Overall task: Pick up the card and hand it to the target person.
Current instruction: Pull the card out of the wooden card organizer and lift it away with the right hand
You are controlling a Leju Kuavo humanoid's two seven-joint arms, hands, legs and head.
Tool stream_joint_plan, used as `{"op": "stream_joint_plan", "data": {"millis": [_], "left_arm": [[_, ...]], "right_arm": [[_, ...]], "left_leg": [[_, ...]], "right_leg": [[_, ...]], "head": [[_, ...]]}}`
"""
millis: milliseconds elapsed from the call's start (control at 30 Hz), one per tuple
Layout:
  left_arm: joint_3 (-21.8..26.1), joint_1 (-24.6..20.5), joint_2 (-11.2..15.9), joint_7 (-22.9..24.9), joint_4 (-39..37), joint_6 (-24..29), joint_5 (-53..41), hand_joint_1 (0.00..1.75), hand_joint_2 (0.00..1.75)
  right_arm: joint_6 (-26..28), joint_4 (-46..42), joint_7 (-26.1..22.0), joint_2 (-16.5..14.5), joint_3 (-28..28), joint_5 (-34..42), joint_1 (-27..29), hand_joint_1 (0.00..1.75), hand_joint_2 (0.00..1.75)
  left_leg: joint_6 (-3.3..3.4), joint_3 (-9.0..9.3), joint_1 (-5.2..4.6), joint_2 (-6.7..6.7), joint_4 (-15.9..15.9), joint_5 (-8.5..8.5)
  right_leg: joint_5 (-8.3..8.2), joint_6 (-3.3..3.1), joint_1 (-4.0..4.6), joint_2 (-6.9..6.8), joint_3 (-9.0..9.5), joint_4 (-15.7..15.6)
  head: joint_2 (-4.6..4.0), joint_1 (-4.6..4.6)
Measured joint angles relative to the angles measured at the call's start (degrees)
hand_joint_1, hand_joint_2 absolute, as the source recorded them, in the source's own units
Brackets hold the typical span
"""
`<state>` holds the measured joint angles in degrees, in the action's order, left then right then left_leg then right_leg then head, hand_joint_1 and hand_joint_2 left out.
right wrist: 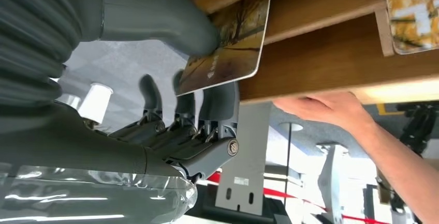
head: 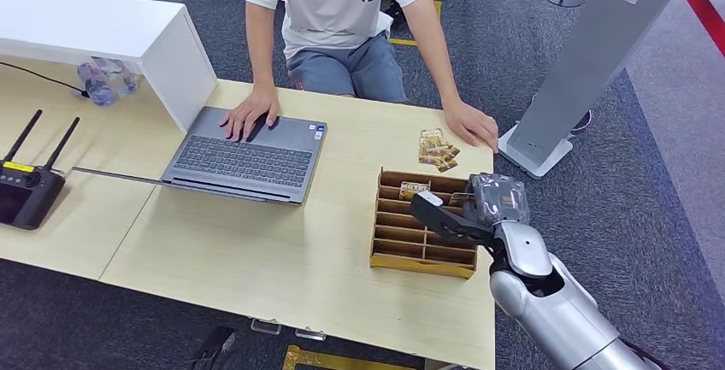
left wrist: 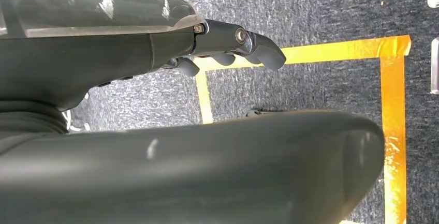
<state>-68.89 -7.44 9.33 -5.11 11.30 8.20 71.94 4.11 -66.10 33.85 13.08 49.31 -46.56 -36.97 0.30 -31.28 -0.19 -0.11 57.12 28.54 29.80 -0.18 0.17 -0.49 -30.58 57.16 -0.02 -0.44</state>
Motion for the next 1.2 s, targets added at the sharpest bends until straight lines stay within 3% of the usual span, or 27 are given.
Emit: {"op": "stream_joint_plan", "data": {"millis": [500, 733, 1200], "left_arm": [[0.0, 0.1, 0.0, 0.0, 0.0, 0.0, 0.1, 0.0, 0.0], [0.0, 0.1, 0.0, -0.2, 0.0, 0.0, 0.2, 0.0, 0.0], [0.0, 0.5, 0.0, -0.4, 0.0, 0.1, 0.5, 0.0, 0.0]], "right_arm": [[0.1, -0.7, 0.0, 0.1, -0.1, -0.4, 0.2, 1.4, 1.75], [0.0, -0.7, -0.3, 0.0, -0.1, -0.5, 0.2, 1.57, 1.75], [1.4, -4.2, -0.3, 0.4, -0.6, -0.8, 0.3, 1.57, 1.75]], "left_leg": [[0.0, 0.0, 0.0, 0.01, 0.0, 0.0], [0.0, 0.0, 0.0, 0.01, 0.0, 0.0], [0.0, 0.0, 0.0, 0.01, 0.0, 0.0]], "right_leg": [[0.0, 0.0, 0.0, 0.01, 0.0, 0.0], [0.0, 0.0, 0.0, 0.01, 0.0, 0.0], [0.0, 0.0, 0.0, 0.01, -0.01, 0.0]], "head": [[0.0, -0.01], [0.0, 0.0], [0.0, -0.01]]}}
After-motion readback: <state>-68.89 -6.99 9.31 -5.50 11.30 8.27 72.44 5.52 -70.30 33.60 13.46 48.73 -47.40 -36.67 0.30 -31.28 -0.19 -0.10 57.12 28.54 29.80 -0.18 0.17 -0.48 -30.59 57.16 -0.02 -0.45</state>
